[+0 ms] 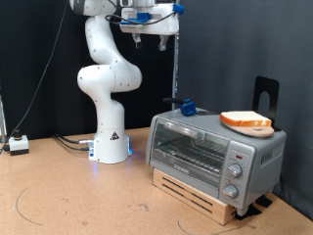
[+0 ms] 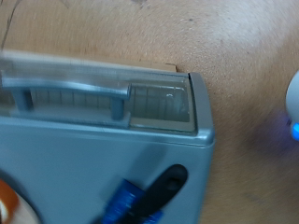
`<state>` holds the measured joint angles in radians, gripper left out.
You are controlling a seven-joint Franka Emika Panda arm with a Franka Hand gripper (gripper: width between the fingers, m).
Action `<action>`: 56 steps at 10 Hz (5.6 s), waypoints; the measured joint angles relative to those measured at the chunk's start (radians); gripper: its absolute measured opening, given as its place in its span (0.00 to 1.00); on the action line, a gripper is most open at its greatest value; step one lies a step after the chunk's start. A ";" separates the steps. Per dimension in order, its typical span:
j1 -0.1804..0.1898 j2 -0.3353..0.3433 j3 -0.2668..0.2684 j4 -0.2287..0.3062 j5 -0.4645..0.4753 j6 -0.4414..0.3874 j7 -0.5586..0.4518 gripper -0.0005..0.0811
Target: Make a piece of toast with the oven
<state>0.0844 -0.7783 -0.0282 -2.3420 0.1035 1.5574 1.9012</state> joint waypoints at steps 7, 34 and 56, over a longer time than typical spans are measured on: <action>0.139 0.016 -0.122 -0.037 0.090 0.130 -0.599 1.00; 0.276 0.165 -0.363 -0.395 0.219 0.544 -1.512 1.00; 0.263 0.576 -0.472 -0.276 0.250 0.802 -1.627 1.00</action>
<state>0.3476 -0.2021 -0.4999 -2.6181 0.3538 2.3592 0.2741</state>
